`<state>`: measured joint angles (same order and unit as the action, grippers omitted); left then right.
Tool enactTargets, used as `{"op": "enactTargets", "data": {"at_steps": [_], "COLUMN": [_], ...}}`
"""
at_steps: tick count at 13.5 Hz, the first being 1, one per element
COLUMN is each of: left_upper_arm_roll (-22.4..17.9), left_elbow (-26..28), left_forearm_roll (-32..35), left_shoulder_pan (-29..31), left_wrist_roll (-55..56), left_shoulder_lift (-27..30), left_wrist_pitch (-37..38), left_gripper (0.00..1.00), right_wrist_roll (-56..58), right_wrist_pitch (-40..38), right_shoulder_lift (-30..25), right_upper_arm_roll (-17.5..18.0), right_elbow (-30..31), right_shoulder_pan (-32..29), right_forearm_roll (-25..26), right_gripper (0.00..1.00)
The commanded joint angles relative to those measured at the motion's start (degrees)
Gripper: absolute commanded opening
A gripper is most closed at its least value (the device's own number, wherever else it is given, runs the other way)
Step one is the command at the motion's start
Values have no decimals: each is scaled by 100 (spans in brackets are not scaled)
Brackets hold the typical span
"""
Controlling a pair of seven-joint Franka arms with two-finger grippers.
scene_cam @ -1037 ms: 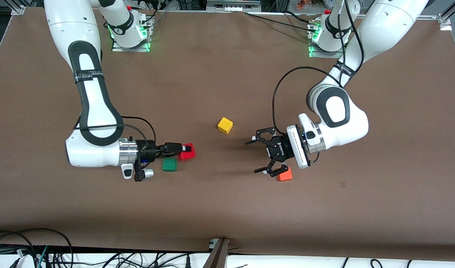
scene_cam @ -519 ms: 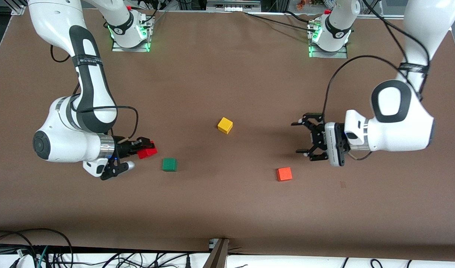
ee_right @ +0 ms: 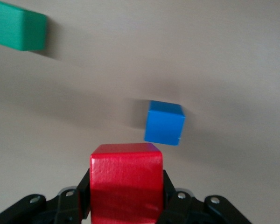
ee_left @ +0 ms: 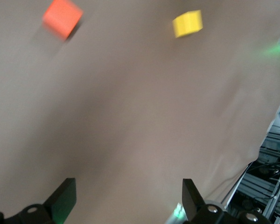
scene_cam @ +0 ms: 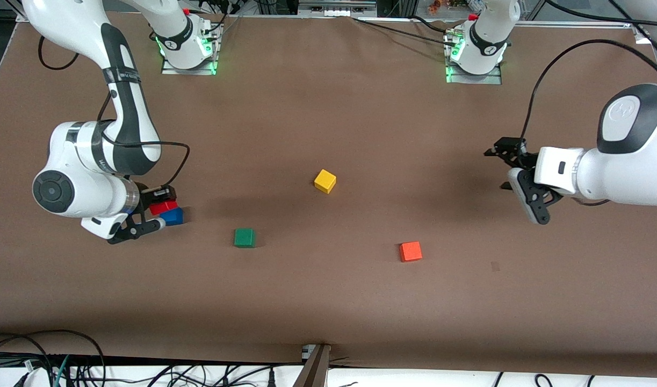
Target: Pass red block to right arm, stack on blue
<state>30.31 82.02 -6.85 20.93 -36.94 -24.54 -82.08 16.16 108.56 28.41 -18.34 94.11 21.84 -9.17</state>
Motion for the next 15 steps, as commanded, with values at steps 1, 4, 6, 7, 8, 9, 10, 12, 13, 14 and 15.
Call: {"op": "enactTargets", "data": {"at_steps": [1,4,6,7,8,9,10,12,13,14,15], "left_upper_arm_roll": [37,115,133,125,107,98,98,-129,-809,-1834,-2558], "left_elbow": [-134,-151,-308,-527,-704,-827,-881,-908,-890,-846,-472], "left_forearm_roll": [569,1579,1765,1809,1810,1862,2010,2012,1925,1410,822], "left_shoulder_pan": [-45,-80,-89,-89,-80,-89,-80,-272,-848,-1454,-1851], "left_wrist_roll": [1089,2134,3023,3139,3141,3132,3080,2633,2770,3033,3296], "left_shoulder_lift": [264,554,634,626,625,625,617,712,844,984,1282], "left_wrist_pitch": [315,394,403,412,412,412,403,342,263,175,-104], "left_gripper": [100,100,100,100,100,100,100,100,100,100,100], "right_wrist_roll": [-148,-149,-148,-148,-148,-148,-148,-148,-148,-148,-148], "right_wrist_pitch": [997,2157,2651,2801,2907,2995,3083,3242,3277,3364,3443], "right_shoulder_lift": [-572,-784,-784,-776,-767,-741,-714,-644,-626,-600,-539], "right_upper_arm_roll": [-47,-38,-38,-38,-29,-29,-29,-29,-29,-20,-20], "right_elbow": [1124,1934,2225,2296,2331,2340,2340,2349,2341,2349,2358], "right_shoulder_pan": [75,75,75,75,75,75,75,75,75,75,75], "right_forearm_roll": [240,240,240,240,240,240,240,240,240,240,232], "right_gripper": [0,0,0,0,0,0,0,0,0,0,0]}}
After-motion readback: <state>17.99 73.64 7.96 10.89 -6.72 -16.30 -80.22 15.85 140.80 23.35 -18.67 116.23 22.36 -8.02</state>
